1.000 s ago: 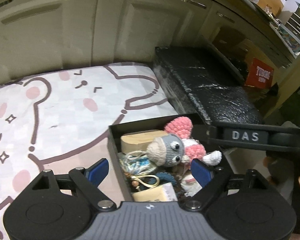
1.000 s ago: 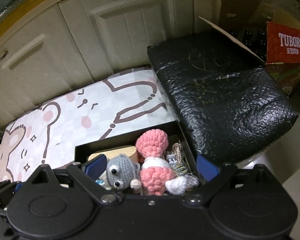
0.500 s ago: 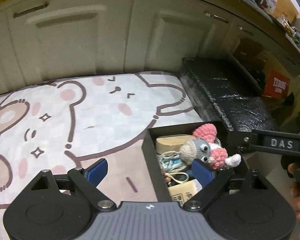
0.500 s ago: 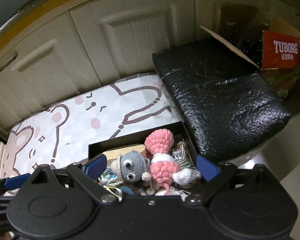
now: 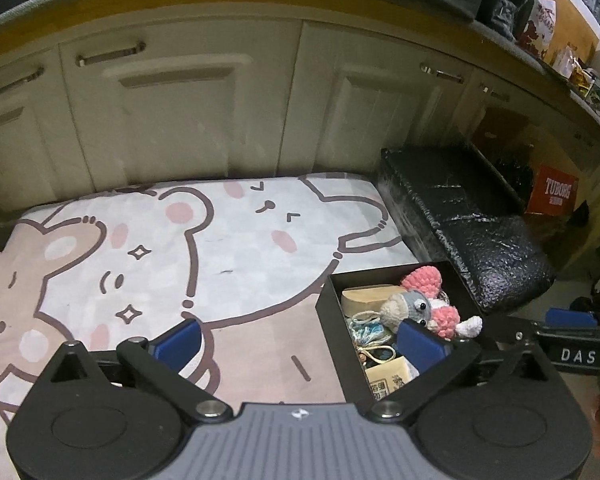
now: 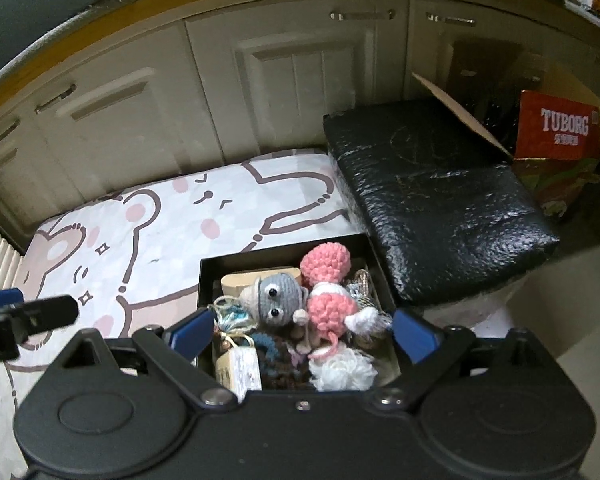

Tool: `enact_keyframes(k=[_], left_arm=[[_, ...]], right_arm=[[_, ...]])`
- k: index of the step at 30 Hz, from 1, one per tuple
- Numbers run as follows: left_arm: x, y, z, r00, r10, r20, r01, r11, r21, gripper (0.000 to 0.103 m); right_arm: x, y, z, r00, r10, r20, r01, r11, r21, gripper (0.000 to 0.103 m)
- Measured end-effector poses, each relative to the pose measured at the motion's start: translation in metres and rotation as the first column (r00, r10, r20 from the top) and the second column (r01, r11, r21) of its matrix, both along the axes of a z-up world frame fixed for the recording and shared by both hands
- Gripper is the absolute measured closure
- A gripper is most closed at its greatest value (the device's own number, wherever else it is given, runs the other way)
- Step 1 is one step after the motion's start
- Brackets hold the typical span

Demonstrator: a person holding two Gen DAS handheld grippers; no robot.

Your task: Organize objects

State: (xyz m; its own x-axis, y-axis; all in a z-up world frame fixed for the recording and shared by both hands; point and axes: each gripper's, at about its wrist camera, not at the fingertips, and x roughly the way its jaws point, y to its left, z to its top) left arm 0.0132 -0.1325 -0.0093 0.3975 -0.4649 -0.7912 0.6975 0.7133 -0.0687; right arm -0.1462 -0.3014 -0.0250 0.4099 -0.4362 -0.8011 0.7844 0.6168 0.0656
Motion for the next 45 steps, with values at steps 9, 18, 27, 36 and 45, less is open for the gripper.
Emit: enact_keyframes(k=[9, 18, 27, 36, 45], left_arm=[[-0.021, 0.018, 0.02, 0.996, 0.003, 0.085, -0.008, 0.998, 0.055, 0.0], [-0.04, 0.037, 0.031, 0.995, -0.017, 0.097, 0.012, 0.999, 0.052, 0.0], [-0.062, 0.043, 0.033, 0.984, -0.02, 0.177, 0.002, 0.995, 0.101, 0.0], [-0.072, 0.057, 0.033, 0.983, 0.003, 0.185, -0.02, 0.996, 0.089, 0.0], [-0.069, 0.06, 0.021, 0.991, 0.018, 0.133, -0.035, 0.992, 0.121, 0.0]], right_arm=[[-0.017, 0.03, 0.026, 0.999, 0.024, 0.02, -0.024, 0.999, -0.031, 0.005], [-0.032, 0.056, 0.039, 0.999, 0.041, 0.035, -0.039, 0.998, -0.051, 0.005], [-0.046, 0.079, 0.045, 0.998, 0.049, 0.039, -0.046, 0.995, -0.083, 0.005], [-0.051, 0.093, 0.042, 0.999, 0.037, 0.016, -0.035, 0.992, -0.119, 0.005], [-0.054, 0.09, 0.035, 1.0, 0.01, 0.021, -0.008, 0.996, -0.088, 0.005]])
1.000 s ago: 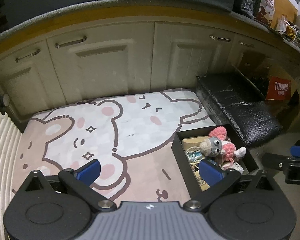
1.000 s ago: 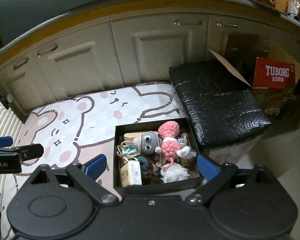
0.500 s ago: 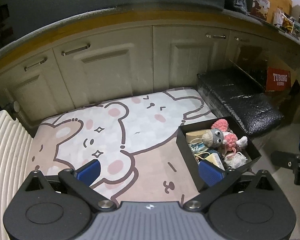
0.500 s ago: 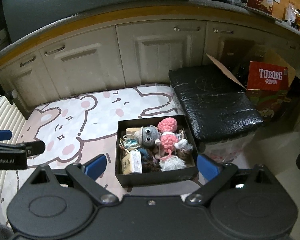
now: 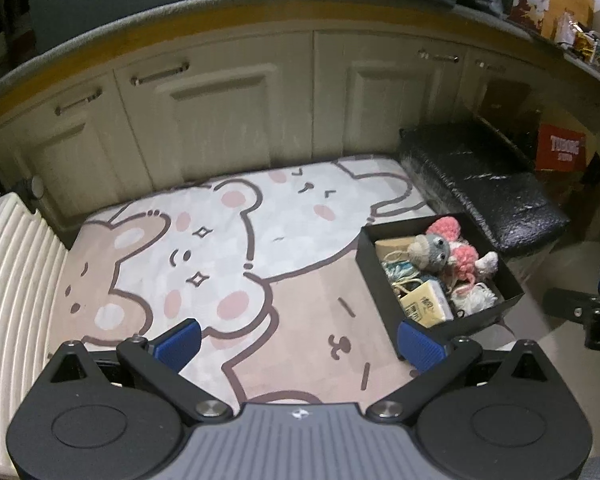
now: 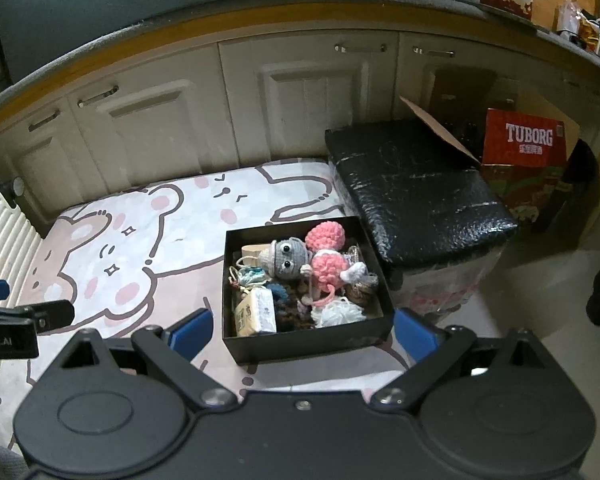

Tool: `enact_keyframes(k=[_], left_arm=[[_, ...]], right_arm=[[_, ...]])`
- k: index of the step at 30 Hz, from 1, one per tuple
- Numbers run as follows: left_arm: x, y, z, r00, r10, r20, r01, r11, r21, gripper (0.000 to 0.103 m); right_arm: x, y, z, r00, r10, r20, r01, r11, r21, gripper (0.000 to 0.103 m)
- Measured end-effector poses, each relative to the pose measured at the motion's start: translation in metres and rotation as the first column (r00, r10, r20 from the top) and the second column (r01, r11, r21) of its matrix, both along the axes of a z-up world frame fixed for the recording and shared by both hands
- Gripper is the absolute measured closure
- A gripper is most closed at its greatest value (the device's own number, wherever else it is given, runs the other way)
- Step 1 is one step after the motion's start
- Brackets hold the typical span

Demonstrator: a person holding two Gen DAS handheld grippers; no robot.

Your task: Organize objects

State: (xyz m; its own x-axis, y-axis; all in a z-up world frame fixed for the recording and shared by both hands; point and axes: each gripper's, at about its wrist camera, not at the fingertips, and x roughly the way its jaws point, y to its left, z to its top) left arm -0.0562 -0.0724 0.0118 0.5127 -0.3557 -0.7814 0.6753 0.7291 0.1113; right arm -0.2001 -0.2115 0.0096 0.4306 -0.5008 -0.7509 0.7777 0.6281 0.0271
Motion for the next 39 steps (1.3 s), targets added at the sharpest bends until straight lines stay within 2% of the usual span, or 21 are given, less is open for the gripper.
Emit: enact_keyframes(k=[6, 14, 39], left_arm=[[0.0054, 0.0027, -0.0029, 0.999, 0.038, -0.002, -0.038, 0.999, 0.013, 0.0], [0.0052, 0.0047, -0.0019, 0.999, 0.038, -0.001, -0.038, 0.999, 0.01, 0.0], [0.0048, 0.0063, -0.0042, 0.999, 0.04, -0.013, -0.04, 0.999, 0.008, 0.0]], right_arm=[[0.0028, 0.0, -0.0024, 1.0, 0.007, -0.008, -0.007, 1.0, 0.0, 0.005], [0.0069, 0.003, -0.0032, 0.999, 0.007, -0.032, -0.008, 1.0, -0.014, 0.005], [0.0062, 0.002, -0.0035, 0.999, -0.001, -0.033, 0.0, 1.0, -0.023, 0.005]])
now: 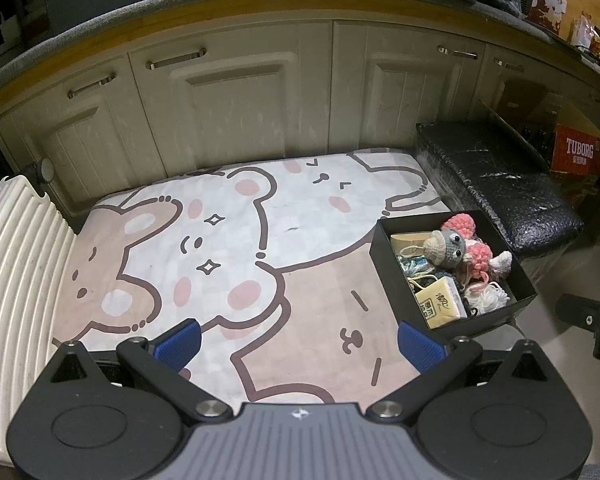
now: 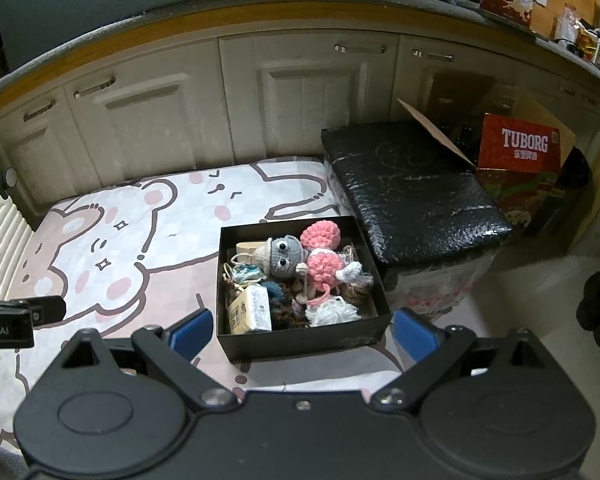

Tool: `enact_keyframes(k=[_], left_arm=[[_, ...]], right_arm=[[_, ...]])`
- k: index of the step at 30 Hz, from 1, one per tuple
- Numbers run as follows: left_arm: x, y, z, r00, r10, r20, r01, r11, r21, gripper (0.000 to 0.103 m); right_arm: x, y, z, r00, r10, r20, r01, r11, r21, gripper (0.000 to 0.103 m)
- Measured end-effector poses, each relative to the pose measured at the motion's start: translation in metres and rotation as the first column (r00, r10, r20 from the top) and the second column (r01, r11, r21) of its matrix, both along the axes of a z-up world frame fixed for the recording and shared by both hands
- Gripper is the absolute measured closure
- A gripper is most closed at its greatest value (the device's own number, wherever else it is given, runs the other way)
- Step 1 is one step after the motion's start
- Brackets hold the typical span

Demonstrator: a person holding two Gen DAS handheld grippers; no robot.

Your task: Organize objects

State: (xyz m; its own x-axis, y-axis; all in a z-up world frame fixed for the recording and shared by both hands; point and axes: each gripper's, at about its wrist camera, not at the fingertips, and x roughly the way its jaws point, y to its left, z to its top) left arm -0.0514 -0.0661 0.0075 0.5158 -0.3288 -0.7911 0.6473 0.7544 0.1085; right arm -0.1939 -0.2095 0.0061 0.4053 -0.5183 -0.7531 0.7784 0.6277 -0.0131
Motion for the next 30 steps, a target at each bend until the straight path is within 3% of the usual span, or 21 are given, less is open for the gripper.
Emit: enact_keyframes(k=[30], left_arm=[[-0.0009, -0.0012, -0.0006, 1.0, -0.002, -0.001, 0.002, 1.0, 0.002, 0.0]], right_arm=[[0.0002, 0.0001, -0.0001, 1.0, 0.007, -0.004, -0.007, 1.0, -0.001, 0.005]])
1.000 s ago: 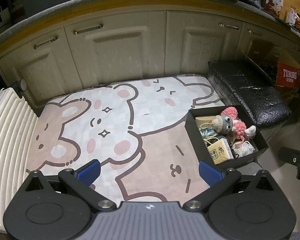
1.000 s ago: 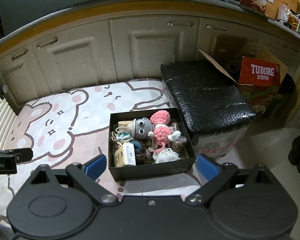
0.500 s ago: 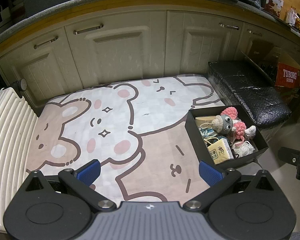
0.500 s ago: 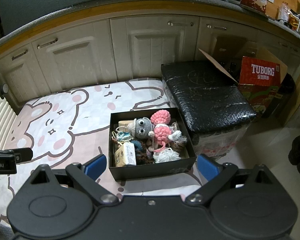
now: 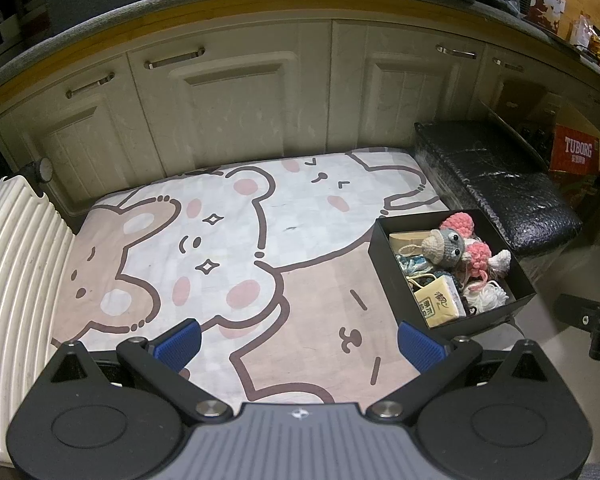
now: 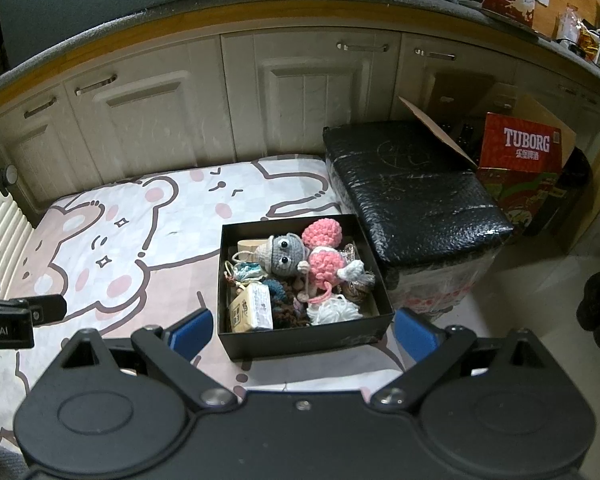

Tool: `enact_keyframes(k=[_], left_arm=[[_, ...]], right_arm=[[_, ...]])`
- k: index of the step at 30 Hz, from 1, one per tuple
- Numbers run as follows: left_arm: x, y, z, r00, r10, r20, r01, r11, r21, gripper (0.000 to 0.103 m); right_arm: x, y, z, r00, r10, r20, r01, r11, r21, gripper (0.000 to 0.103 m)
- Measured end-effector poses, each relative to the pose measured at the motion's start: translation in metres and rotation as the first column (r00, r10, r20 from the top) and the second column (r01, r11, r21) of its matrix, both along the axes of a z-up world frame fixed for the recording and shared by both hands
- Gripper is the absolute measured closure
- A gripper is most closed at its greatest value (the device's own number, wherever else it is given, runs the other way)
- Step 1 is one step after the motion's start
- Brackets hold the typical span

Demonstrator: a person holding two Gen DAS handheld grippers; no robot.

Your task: Organize objects

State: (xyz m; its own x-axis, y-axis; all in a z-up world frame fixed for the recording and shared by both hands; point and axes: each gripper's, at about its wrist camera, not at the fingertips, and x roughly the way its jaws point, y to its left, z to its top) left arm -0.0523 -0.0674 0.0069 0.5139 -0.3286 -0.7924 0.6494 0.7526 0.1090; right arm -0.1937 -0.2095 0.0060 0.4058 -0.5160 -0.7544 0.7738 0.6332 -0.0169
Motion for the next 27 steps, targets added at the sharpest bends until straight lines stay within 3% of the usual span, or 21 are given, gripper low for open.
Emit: enact_keyframes(k=[27], left_arm=[[-0.0022, -0.0015, -0.0007, 1.0, -0.001, -0.003, 0.001, 1.0, 0.002, 0.0]], right_arm=[[0.002, 0.0023, -0.0019, 1.0, 0.012, -0.004, -0.012, 1.0, 0.003, 0.005]])
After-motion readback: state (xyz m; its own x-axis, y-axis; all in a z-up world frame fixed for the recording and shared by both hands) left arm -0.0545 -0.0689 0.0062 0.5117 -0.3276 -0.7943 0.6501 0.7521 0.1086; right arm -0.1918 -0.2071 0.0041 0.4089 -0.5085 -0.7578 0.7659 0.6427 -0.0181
